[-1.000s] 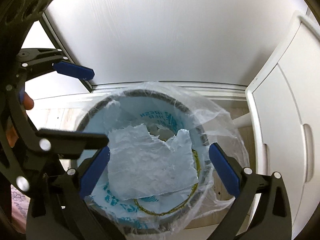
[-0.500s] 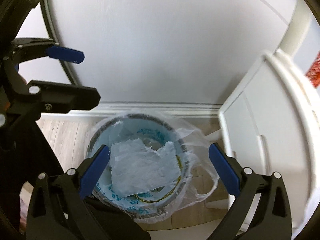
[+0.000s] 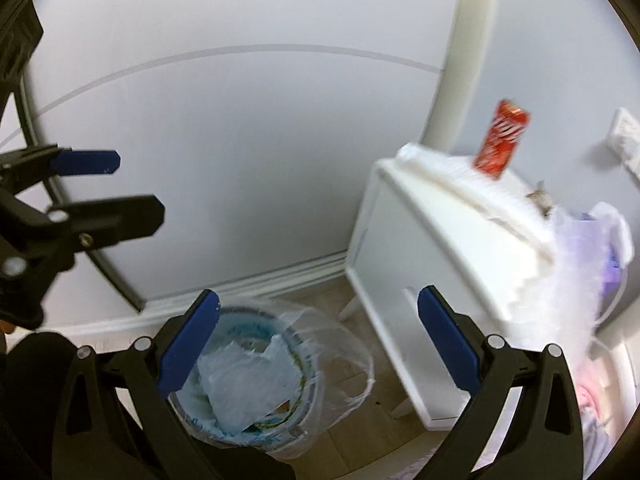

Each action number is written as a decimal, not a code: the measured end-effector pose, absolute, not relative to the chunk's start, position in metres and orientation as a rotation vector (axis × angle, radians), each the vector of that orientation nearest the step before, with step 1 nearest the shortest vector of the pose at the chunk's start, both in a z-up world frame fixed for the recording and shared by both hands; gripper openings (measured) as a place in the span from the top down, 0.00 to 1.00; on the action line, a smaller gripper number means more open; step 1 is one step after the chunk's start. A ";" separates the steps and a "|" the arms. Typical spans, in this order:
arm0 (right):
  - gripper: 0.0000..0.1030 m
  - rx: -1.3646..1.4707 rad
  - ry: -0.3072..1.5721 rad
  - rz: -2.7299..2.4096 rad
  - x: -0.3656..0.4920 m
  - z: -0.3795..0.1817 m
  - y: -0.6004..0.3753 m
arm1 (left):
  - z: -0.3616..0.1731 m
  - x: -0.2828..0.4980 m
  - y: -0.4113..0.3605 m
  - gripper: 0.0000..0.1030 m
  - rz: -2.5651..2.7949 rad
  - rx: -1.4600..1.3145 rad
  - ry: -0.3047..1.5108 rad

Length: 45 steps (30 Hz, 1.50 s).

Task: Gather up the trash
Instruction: 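Move the right tool back up toward the bubble wrap on the nightstand, then close the right gripper on the hanging clear plastic sheet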

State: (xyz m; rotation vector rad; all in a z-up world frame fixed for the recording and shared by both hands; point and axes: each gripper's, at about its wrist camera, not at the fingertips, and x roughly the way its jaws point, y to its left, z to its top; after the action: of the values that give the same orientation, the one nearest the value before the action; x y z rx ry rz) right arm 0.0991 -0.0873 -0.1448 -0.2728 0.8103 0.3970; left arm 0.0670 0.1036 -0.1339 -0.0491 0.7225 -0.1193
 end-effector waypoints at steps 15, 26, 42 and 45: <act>0.06 -0.148 0.779 0.154 0.102 -0.092 -0.181 | -0.098 0.091 0.010 0.05 -0.292 0.022 0.675; 0.06 -0.090 0.765 0.013 0.128 -0.077 -0.254 | -0.084 0.135 -0.039 0.05 -0.323 0.040 0.646; 0.06 -0.090 0.851 -0.042 0.175 -0.101 -0.322 | -0.101 0.209 -0.113 0.05 -0.405 0.042 0.688; 0.06 -0.073 0.863 -0.036 0.184 -0.109 -0.329 | -0.105 0.220 -0.125 0.05 -0.422 0.070 0.696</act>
State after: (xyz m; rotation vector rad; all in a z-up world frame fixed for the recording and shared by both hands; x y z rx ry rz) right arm 0.1840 -0.3287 -0.1085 -0.0734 0.8632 -0.0363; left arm 0.2195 -0.1252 -0.1046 0.0700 0.6963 -0.4224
